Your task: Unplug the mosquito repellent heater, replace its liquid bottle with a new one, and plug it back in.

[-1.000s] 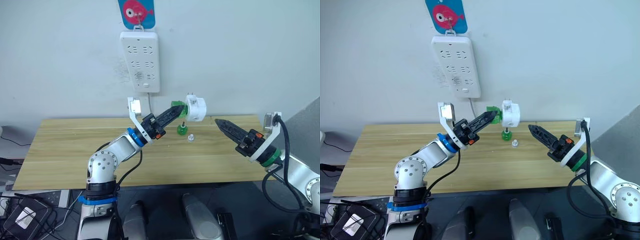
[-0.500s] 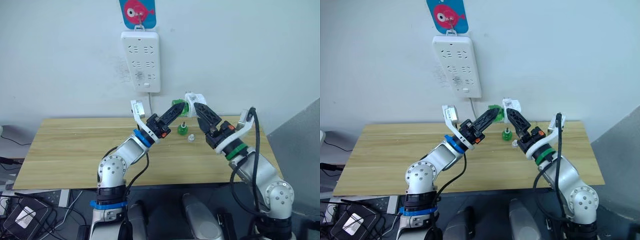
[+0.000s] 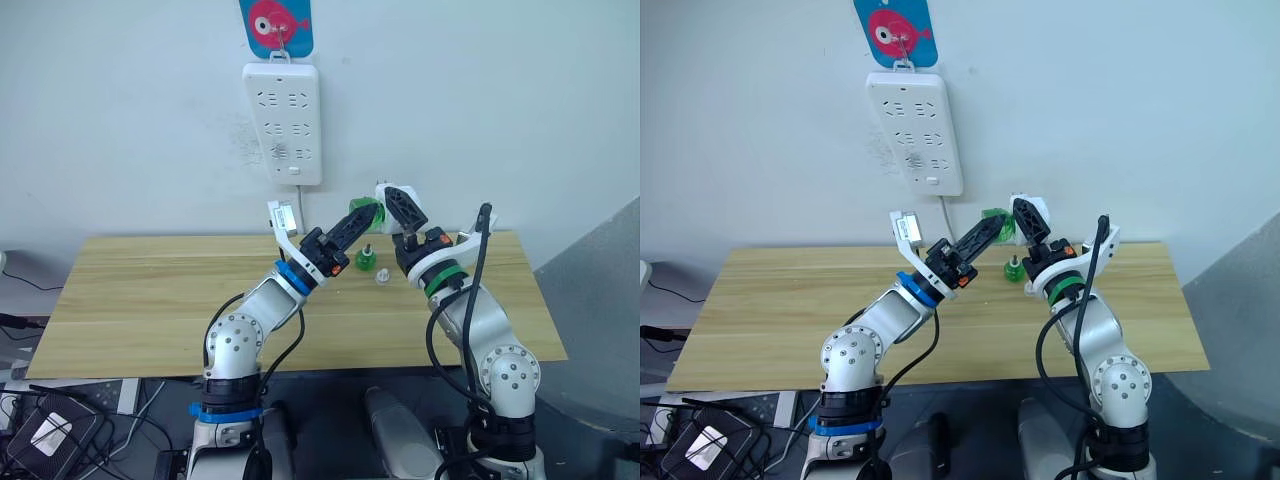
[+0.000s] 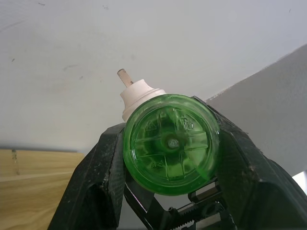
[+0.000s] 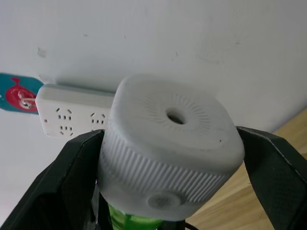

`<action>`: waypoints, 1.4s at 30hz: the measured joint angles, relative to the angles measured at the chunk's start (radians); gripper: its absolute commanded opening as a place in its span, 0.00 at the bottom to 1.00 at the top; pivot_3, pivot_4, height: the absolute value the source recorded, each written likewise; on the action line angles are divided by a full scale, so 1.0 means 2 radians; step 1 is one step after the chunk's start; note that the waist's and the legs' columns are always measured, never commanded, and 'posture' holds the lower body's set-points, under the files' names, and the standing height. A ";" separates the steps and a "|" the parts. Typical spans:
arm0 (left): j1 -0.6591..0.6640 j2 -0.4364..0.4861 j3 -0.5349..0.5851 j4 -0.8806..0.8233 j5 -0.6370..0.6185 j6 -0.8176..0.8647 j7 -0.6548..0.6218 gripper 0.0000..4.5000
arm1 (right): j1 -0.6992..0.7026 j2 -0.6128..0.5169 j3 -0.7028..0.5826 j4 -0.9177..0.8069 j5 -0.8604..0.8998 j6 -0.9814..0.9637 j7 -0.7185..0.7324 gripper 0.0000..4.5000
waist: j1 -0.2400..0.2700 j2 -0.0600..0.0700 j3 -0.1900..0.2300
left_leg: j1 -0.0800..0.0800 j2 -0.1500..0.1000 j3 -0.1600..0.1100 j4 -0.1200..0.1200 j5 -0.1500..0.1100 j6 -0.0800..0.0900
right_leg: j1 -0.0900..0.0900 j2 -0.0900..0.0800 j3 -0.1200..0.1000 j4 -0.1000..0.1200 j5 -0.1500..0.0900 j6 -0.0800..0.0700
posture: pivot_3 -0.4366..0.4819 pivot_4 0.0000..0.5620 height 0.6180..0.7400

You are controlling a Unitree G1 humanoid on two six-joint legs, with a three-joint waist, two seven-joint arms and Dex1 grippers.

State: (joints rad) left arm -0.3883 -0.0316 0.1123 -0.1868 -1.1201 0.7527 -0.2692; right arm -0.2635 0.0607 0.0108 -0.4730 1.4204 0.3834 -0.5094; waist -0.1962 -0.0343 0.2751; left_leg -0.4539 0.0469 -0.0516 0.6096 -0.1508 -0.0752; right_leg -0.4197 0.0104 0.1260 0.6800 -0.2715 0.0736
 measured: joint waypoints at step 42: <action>0.035 0.113 -0.046 -0.033 0.072 0.005 -0.075 0.91 | -0.007 -0.007 0.001 0.018 -0.001 -0.017 0.004 0.68 | 0.000 0.000 0.000 | 0.000 0.000 0.000 0.000 0.000 0.000 | 0.000 0.000 0.000 0.000 0.000 0.000 | 0.21 0.41 0.96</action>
State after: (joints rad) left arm -0.3183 0.1952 0.0196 -0.2521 -0.9751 0.7620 -0.4185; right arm -0.2784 0.0475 0.0124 -0.4361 1.4183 0.3494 -0.5021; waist -0.1962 -0.0334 0.2744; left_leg -0.4537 0.0472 -0.0522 0.6095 -0.1507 -0.0752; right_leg -0.4199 0.0105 0.1257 0.6807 -0.2715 0.0734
